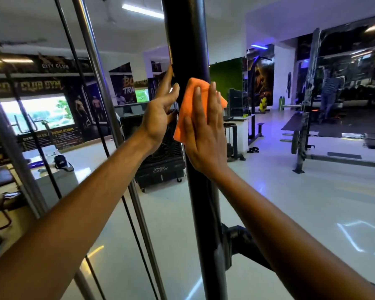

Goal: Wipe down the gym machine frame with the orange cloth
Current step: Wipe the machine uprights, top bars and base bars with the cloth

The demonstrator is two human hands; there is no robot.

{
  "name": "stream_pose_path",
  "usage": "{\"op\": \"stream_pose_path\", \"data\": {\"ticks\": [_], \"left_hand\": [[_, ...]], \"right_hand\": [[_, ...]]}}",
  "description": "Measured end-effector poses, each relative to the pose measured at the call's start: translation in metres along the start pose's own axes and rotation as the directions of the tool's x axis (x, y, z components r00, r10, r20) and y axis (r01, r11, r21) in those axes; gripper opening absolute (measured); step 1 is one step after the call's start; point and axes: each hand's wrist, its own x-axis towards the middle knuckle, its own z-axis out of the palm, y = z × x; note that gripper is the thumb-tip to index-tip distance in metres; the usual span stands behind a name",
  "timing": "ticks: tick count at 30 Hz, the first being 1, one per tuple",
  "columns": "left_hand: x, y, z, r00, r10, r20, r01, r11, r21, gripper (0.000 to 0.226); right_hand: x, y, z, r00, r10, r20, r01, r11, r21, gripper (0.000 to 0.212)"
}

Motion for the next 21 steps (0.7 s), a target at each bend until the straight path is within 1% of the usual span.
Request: {"op": "stream_pose_path", "data": {"ticks": [2,6,8,13,15,18,21], "left_hand": [[-0.010,-0.009,0.003,0.999,-0.037,-0.013,0.037,0.999,-0.026,0.068],[-0.029,-0.027,0.010,0.996,-0.084,-0.016,0.084,0.996,-0.029,0.064],[-0.032,-0.032,0.012,0.996,-0.091,-0.020,0.091,0.996,-0.019,0.063],[-0.030,-0.033,0.012,0.994,-0.084,-0.062,0.083,0.996,-0.032,0.059],[-0.027,-0.035,0.011,0.994,-0.062,-0.087,0.061,0.998,-0.019,0.061],[-0.024,-0.042,0.010,0.992,-0.039,-0.120,0.040,0.999,0.008,0.063],[-0.027,-0.055,0.010,0.988,-0.057,-0.142,0.062,0.998,0.031,0.069]], "right_hand": [[-0.049,0.011,0.002,0.999,0.014,0.034,-0.013,1.000,-0.016,0.070],[-0.158,0.032,0.004,0.978,0.141,0.152,-0.137,0.990,-0.040,0.074],[-0.158,0.032,0.005,0.975,0.149,0.167,-0.145,0.989,-0.034,0.073],[-0.064,0.006,0.003,0.991,0.111,0.077,-0.111,0.994,-0.008,0.068],[-0.047,0.005,0.005,0.996,0.078,0.051,-0.077,0.997,-0.029,0.067],[-0.083,0.018,0.007,0.997,0.047,0.066,-0.042,0.996,-0.074,0.068],[-0.166,0.039,0.010,0.982,0.108,0.155,-0.095,0.991,-0.092,0.072]]}}
